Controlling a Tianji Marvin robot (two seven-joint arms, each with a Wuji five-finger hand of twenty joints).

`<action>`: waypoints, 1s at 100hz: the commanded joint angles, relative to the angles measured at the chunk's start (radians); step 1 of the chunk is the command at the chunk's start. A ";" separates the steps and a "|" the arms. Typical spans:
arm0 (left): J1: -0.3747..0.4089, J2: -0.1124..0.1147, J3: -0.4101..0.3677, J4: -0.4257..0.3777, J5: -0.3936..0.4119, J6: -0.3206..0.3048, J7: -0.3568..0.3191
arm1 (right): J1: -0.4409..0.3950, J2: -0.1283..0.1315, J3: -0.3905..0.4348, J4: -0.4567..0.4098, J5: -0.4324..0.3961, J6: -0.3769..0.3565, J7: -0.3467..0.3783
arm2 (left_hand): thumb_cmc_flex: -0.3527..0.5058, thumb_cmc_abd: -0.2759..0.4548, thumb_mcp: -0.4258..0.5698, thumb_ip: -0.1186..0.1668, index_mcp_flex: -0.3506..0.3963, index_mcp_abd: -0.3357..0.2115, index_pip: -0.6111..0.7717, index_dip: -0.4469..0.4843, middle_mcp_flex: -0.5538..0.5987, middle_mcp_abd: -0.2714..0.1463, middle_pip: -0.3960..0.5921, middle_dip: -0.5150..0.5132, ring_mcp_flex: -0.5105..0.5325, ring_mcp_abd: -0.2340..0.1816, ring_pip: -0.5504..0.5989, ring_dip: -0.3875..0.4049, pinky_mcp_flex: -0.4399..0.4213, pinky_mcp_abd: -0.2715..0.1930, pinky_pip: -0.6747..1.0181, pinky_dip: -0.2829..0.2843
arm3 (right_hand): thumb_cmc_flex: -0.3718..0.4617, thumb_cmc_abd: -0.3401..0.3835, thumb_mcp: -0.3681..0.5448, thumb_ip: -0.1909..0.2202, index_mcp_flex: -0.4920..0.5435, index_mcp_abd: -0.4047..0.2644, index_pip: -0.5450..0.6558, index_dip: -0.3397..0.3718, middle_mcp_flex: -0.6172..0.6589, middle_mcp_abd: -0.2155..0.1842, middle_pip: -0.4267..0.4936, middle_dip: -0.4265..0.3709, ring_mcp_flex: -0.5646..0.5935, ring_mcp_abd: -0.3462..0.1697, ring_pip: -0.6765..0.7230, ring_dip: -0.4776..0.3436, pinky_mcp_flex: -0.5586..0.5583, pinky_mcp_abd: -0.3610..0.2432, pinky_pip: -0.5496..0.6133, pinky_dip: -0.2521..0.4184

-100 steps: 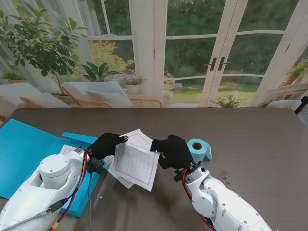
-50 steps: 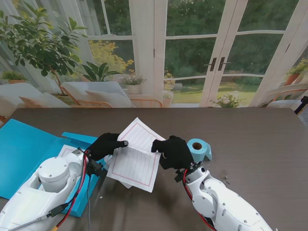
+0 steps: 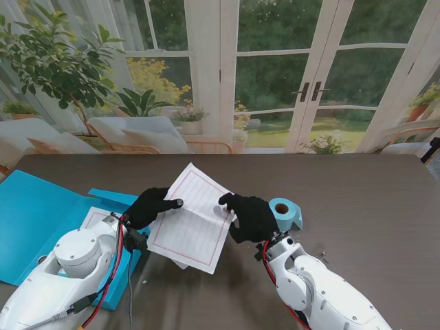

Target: Peel a label from the label roll, stick it on the side of the file box and file the documents

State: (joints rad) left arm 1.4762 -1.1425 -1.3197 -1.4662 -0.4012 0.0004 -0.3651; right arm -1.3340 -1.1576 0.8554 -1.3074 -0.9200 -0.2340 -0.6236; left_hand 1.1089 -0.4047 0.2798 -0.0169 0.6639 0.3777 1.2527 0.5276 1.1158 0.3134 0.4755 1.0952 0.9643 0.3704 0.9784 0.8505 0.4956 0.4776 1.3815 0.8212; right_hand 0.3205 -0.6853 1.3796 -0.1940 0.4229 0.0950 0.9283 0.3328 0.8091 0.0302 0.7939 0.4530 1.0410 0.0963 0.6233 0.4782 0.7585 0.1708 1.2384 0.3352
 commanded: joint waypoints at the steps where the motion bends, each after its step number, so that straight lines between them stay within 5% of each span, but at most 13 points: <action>1: 0.007 -0.006 -0.003 -0.006 -0.002 -0.007 -0.014 | -0.011 0.006 0.006 -0.018 -0.004 0.022 0.036 | 0.062 -0.011 0.011 -0.017 -0.019 0.027 0.050 -0.027 0.048 -0.077 -0.007 0.028 0.046 -0.039 -0.015 -0.005 0.028 0.001 0.029 -0.023 | -0.051 -0.026 -0.003 0.019 -0.062 0.033 -0.013 0.018 -0.059 0.020 0.010 -0.013 -0.043 0.015 -0.008 -0.008 -0.277 0.014 -0.028 0.002; 48: 0.026 -0.017 -0.020 -0.023 -0.038 -0.008 0.022 | -0.019 0.020 0.042 -0.040 -0.004 0.040 0.120 | 0.054 -0.037 0.087 -0.024 -0.018 0.044 0.062 -0.068 0.045 -0.055 -0.022 0.076 0.084 -0.033 -0.034 0.032 0.078 0.006 -0.010 -0.072 | -0.123 -0.102 -0.050 -0.007 -0.199 0.097 -0.045 -0.010 -0.227 0.041 0.005 -0.038 -0.172 0.022 -0.022 -0.042 -0.362 0.017 -0.074 0.003; 100: 0.062 -0.008 -0.106 -0.095 -0.031 0.006 0.022 | -0.023 0.020 0.092 -0.061 0.013 0.082 0.153 | 0.058 -0.030 0.080 -0.024 -0.022 0.043 0.060 -0.068 0.037 -0.050 -0.024 0.090 0.060 -0.021 -0.037 0.054 0.038 0.007 -0.017 -0.064 | -0.140 -0.061 -0.071 -0.008 -0.195 0.096 -0.042 -0.027 -0.251 0.050 0.009 -0.048 -0.207 0.030 -0.028 -0.061 -0.381 0.022 -0.088 0.008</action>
State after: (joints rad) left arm 1.5317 -1.1575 -1.4025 -1.5387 -0.4391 -0.0045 -0.3195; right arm -1.3516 -1.1378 0.9436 -1.3596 -0.9072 -0.1547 -0.4847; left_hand 1.1089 -0.4071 0.3230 -0.0169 0.6622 0.3823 1.2680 0.4615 1.1260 0.3130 0.4576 1.1654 1.0139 0.3652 0.9482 0.8924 0.5370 0.4777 1.3698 0.7544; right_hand 0.2073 -0.7465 1.3201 -0.1940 0.2579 0.1786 0.8857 0.3312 0.5856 0.0594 0.7999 0.4193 0.8510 0.1166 0.5923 0.4307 0.7532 0.1761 1.1643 0.3352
